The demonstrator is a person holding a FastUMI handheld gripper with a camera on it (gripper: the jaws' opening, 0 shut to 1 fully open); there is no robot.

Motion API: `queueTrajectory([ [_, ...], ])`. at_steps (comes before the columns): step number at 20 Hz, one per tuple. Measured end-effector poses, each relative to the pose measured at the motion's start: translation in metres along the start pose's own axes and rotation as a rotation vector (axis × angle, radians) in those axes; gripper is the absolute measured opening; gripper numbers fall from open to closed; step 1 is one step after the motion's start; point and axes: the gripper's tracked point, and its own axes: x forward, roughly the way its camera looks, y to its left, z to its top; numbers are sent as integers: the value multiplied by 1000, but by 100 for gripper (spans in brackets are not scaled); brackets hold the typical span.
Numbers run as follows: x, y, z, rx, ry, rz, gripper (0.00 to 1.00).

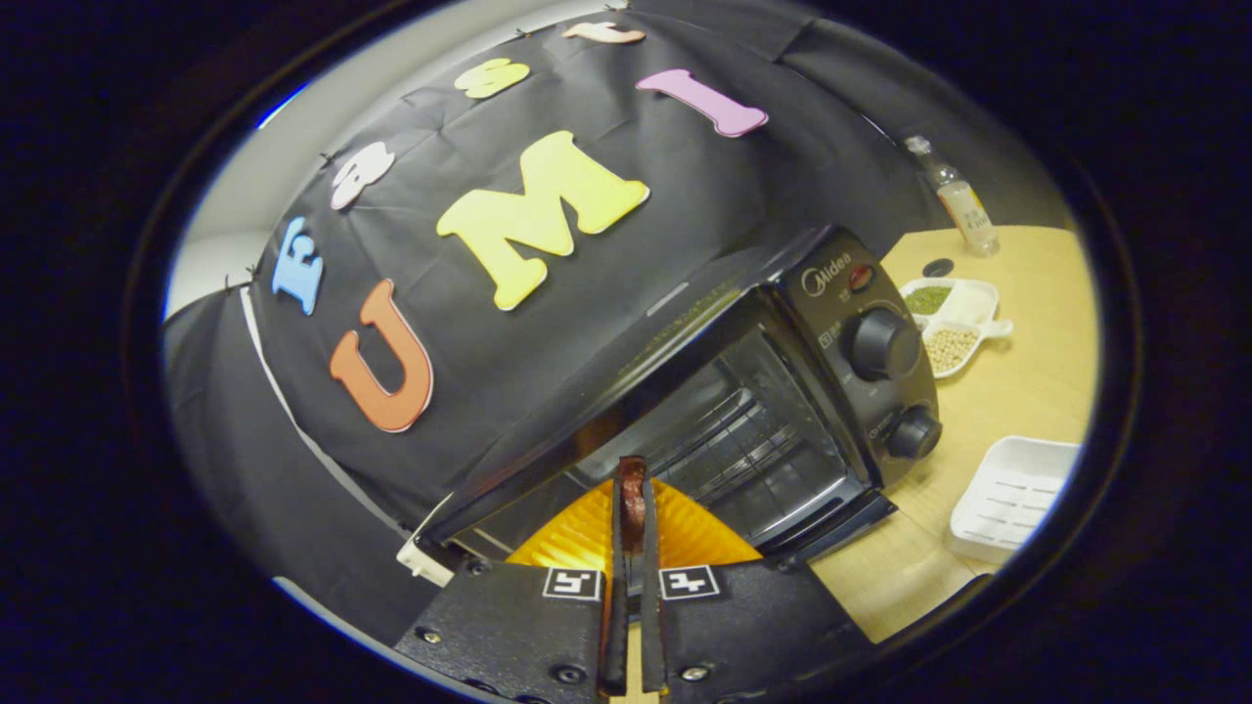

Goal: Open the toaster oven, put the food inside, and close the toaster oven door.

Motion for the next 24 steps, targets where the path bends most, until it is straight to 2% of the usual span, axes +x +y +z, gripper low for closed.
queueTrajectory([
  [2,8,-3,-12,62,32,5,9],
  [4,14,-3,-17,52,36,-6,10],
  [6,19,-6,-23,-40,67,-46,13],
  [9,19,-18,-18,-213,67,-135,24],
  [14,4,-29,8,-374,32,-216,32],
  [17,-27,-31,0,-466,66,-224,62],
  [18,-41,-31,-6,-498,78,-223,65],
  [20,-68,-33,-21,-589,80,-214,76],
  [22,-91,-36,-45,-623,79,-176,78],
  [24,-119,-37,-61,-640,97,-166,92],
])
